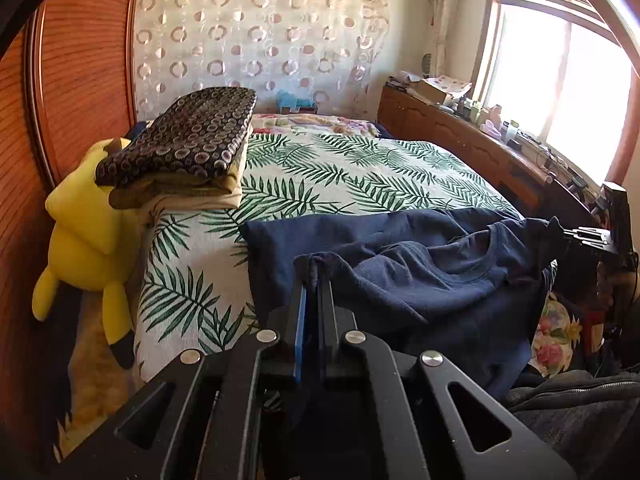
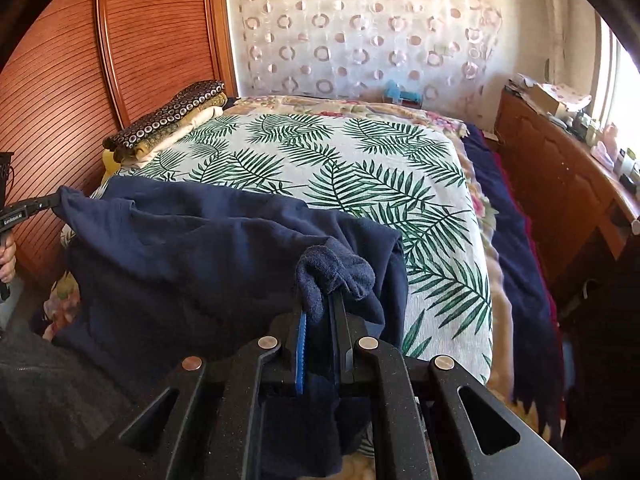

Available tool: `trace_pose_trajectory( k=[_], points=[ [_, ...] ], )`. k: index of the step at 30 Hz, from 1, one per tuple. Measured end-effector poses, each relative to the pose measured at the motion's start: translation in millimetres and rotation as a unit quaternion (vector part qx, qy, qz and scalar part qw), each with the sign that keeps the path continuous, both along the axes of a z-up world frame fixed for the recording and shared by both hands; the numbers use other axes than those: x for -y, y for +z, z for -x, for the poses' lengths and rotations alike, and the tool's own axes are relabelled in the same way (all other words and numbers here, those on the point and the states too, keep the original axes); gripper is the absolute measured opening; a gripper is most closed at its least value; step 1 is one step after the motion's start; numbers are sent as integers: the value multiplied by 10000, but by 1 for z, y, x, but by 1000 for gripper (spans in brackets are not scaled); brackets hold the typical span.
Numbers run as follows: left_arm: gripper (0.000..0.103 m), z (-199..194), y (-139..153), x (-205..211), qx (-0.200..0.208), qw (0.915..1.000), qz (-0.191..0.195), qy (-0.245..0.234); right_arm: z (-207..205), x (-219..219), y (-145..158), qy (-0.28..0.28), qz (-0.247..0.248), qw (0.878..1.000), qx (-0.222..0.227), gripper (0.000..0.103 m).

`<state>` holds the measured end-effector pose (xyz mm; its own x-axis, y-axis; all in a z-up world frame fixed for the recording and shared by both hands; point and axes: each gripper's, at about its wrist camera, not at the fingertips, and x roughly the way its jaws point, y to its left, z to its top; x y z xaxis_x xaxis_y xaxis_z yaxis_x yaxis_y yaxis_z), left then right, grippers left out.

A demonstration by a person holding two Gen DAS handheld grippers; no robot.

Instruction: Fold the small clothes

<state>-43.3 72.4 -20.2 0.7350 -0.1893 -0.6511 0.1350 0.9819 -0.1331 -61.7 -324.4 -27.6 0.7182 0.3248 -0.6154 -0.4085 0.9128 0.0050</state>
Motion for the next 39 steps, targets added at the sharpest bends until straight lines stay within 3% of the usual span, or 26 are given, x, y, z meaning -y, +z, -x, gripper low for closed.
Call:
trace_pose_trajectory(
  k=[5,7,9,11,12,13,18,21,25,26,33,39],
  points=[
    [23,5,12,5,380,9988,-292,91,13,-2,8,35,25,10000,46,8],
    [43,6,19,4,546,9978,-339,162,7,-4,2,26,34,10000,64,8],
    [48,6,24,1,659,9974,-242,180,5,-4,1,31,16,10000,85,8],
    [65,2,26,-2,620,9976,-203,218,8,-3,4,25,32,9999,146,8],
    [80,1,26,-3,615,9976,-207,247,8,-3,5,27,35,9998,171,8],
    [84,1,26,-3,645,9973,-232,264,5,-2,3,30,35,9998,196,9],
    [85,-5,17,0,544,9978,-257,280,8,-3,11,-19,64,9993,357,13],
    [85,-12,8,0,391,9986,-225,282,8,-3,15,-26,111,9989,458,22],
    [85,-24,0,-2,190,9989,-358,214,5,-1,18,-103,185,9977,644,60],
    [85,-28,-1,-3,168,9989,-378,229,1,0,17,-136,186,9975,670,63],
    [85,-49,-3,-10,178,9993,-210,256,-34,2,1,-352,105,9977,572,63],
    [85,-85,-13,-6,-15,9986,-503,184,-77,-2,-19,-394,66,9990,205,63]
  ],
)
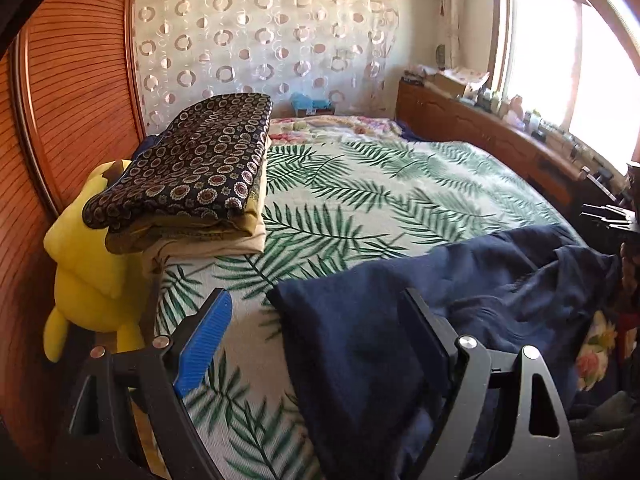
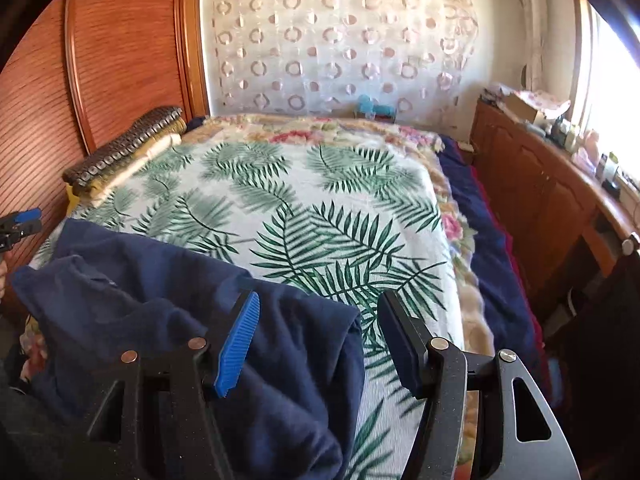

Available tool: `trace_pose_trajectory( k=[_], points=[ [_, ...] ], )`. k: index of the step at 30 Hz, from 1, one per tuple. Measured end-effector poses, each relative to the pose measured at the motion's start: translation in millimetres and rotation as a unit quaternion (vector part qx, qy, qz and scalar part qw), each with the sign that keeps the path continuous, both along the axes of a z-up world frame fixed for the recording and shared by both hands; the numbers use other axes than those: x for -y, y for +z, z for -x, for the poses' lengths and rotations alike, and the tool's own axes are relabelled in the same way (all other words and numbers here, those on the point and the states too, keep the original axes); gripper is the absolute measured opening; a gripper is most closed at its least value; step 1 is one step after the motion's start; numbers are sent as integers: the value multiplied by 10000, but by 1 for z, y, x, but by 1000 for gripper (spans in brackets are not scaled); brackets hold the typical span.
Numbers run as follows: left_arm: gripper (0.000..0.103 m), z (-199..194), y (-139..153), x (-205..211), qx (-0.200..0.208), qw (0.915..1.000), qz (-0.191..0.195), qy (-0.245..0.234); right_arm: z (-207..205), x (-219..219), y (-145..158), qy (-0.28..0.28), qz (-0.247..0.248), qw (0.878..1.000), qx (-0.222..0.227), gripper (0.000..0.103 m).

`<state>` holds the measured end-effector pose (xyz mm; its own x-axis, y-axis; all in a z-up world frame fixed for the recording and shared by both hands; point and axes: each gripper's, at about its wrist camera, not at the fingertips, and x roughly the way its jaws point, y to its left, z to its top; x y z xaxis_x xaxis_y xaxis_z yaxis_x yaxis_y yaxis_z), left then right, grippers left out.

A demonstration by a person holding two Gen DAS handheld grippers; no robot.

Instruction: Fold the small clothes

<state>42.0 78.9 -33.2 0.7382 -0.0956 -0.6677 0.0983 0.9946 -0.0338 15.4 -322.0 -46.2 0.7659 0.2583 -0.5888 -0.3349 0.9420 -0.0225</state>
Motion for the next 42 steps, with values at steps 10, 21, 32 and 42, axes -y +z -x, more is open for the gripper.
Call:
trace_pose_trajectory(
  k=[10,21,32,42],
  points=[
    [85,-38,-40,-12,-400,9984,330,218,-55,13,-23,-222,-422,9965,-684,56],
    [85,-42,-50,-14,-581,9968,395,372,-41,35,-23,-548,-782,9952,-229,4],
    [85,-44,-52,-10,-673,9968,318,299,-35,52,-22,-715,-972,9925,-185,6],
    [85,-44,-52,-11,-664,9968,346,279,-45,45,-28,-600,-827,9939,-411,58]
  ],
)
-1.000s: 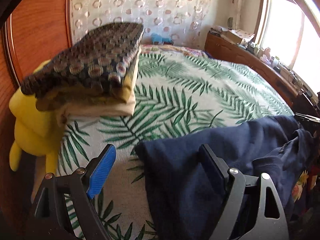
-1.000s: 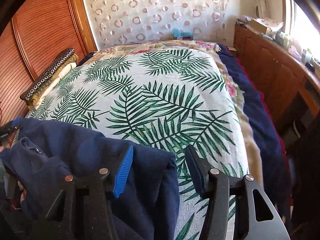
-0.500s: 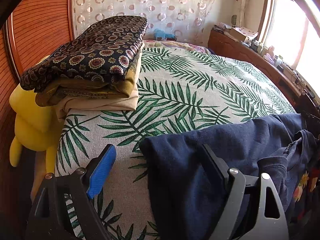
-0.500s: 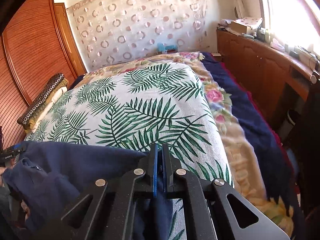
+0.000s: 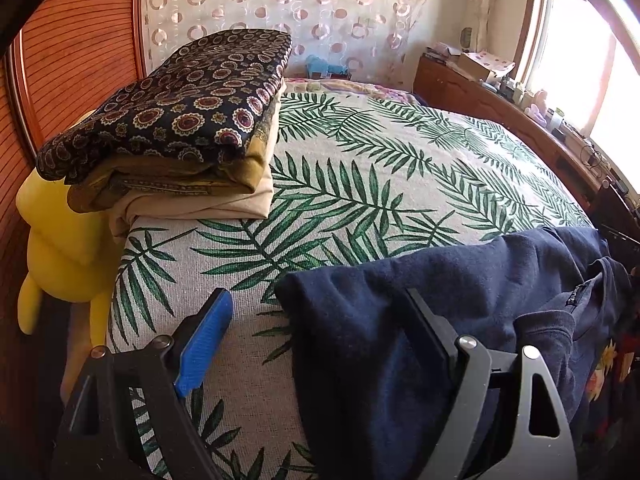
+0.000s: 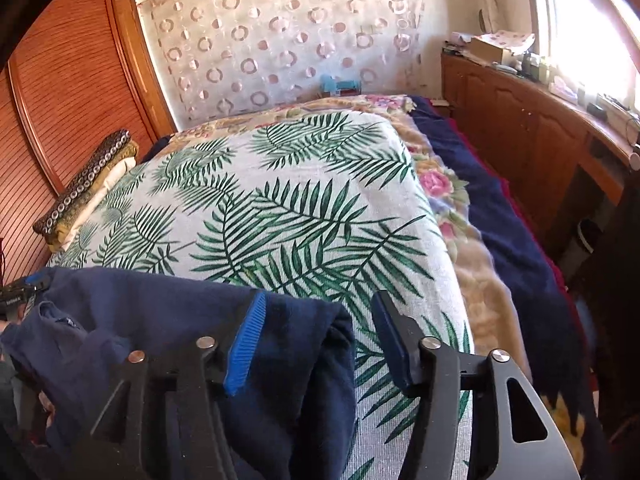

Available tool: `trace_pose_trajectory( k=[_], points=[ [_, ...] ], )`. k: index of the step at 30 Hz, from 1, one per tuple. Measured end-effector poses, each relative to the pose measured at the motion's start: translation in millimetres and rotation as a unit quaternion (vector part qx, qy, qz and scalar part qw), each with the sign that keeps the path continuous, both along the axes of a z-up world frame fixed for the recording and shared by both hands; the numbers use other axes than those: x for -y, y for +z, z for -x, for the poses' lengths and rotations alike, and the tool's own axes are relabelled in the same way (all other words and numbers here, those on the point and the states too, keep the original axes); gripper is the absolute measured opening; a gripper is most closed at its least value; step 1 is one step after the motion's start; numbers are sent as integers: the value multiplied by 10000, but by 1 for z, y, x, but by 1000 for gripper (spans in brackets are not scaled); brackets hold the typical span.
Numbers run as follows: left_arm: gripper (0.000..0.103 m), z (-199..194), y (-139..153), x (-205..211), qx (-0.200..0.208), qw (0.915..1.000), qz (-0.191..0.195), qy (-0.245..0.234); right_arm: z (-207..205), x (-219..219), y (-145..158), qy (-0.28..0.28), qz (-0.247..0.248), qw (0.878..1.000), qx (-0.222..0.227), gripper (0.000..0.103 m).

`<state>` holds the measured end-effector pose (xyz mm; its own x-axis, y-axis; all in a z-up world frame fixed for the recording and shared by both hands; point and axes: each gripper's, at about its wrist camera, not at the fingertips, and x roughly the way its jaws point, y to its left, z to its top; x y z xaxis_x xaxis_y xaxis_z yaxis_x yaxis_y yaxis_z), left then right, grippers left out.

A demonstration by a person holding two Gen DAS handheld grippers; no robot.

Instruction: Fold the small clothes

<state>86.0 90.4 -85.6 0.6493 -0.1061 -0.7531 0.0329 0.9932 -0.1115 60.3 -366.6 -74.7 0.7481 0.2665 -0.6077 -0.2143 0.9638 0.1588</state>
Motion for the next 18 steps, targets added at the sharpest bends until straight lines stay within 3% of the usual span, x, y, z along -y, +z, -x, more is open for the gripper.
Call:
trace_pose_trajectory(
  k=[6,10,15,17,18],
  points=[
    [85,0,2,0,-19,9999,77,-121,-7,-2,-5,140,2,9998,-174,59],
    [72,-4,6,-2,-86,9992,274,-274,-7,-3,-6,197,-28,9996,-204,59],
    [59,-12,3,5,-263,9984,137,-490,-6,-8,-9,232,21,9995,-208,59],
    [51,-13,3,7,-264,9983,82,-516,-6,-9,-9,239,56,9995,-213,59],
    [41,-13,3,8,-258,9982,82,-542,-6,-10,-9,235,74,9995,-216,59]
  ],
)
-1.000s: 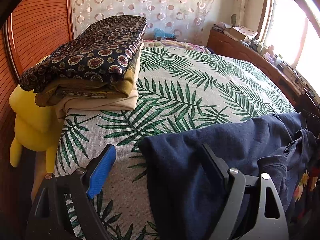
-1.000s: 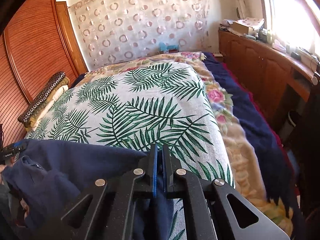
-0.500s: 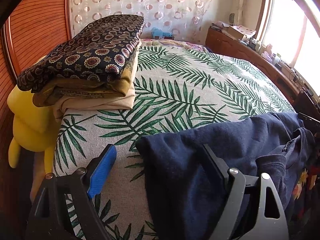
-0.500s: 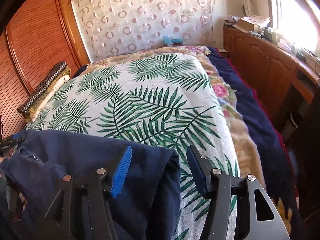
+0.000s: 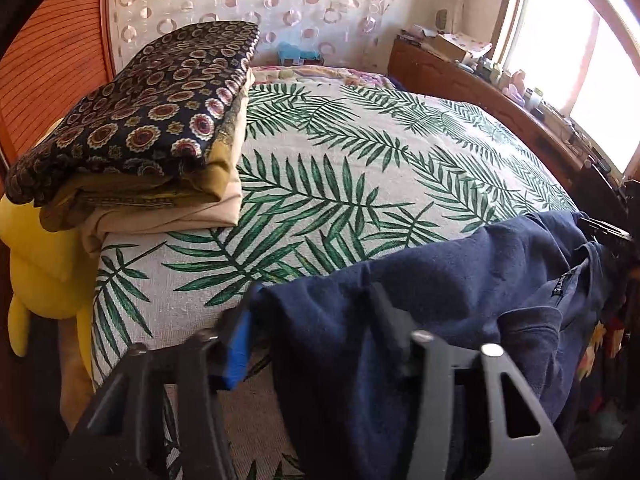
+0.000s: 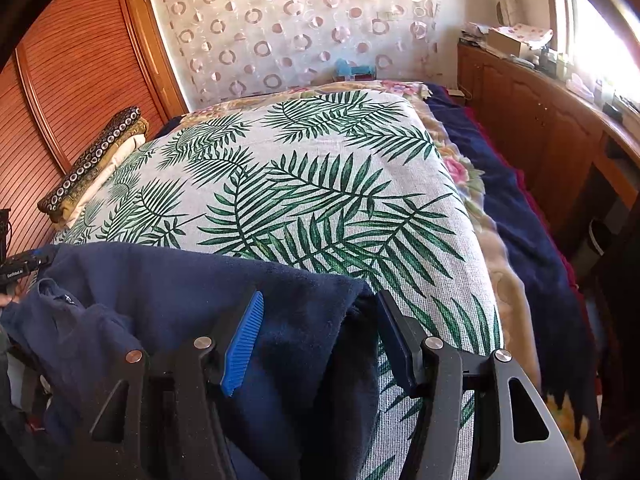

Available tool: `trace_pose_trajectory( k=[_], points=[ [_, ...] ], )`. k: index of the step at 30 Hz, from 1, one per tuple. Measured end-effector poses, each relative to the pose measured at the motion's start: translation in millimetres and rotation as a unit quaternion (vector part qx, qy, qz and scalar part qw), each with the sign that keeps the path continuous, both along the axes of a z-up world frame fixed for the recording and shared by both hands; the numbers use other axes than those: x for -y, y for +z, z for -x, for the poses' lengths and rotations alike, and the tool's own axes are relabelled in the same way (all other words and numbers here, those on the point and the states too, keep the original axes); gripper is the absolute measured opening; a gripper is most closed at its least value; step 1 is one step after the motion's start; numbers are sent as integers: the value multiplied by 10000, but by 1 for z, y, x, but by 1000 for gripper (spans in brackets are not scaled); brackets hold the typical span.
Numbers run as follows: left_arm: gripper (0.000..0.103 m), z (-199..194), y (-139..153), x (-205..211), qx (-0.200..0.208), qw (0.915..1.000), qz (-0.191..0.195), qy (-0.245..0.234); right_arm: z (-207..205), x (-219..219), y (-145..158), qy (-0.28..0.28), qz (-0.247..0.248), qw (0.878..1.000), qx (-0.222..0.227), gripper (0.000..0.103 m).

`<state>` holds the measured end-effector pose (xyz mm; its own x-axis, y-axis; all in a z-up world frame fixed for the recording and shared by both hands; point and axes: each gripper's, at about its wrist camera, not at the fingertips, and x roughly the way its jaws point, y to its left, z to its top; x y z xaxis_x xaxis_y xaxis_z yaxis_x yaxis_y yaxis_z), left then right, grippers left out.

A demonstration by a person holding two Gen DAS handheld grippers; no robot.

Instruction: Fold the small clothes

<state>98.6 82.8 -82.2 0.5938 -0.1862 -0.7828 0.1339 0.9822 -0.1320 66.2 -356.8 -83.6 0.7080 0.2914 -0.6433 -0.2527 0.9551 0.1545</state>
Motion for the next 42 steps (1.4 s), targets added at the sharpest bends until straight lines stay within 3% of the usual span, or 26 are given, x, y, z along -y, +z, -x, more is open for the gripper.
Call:
trace_pose_trajectory(
  k=[1,4,7,14,20,28,37,42],
  points=[
    [31,1,0,1,16,10000,-4,-30,0,0,0,7,6,10000,-7,52],
    [17,8,3,8,151,9995,-192,-202,1,-4,0,174,-98,9998,-67,22],
    [13,20,13,12,290,9990,-163,-287,5,-6,2,297,-119,9995,-76,14],
    [12,66,81,19,1255,9911,-11,-445,47,5,43,36,-174,9978,635,12],
    [12,103,141,32,2021,9770,42,-681,100,6,91,22,-26,9907,1358,12],
    [11,139,192,29,2808,9577,227,-578,171,17,137,-53,13,9760,2179,12],
    [11,145,253,11,3559,9330,312,-428,225,29,195,-123,-34,9506,3102,11],
    [11,131,278,10,3787,9245,286,-308,241,24,214,-113,31,9367,3499,11]
  ],
)
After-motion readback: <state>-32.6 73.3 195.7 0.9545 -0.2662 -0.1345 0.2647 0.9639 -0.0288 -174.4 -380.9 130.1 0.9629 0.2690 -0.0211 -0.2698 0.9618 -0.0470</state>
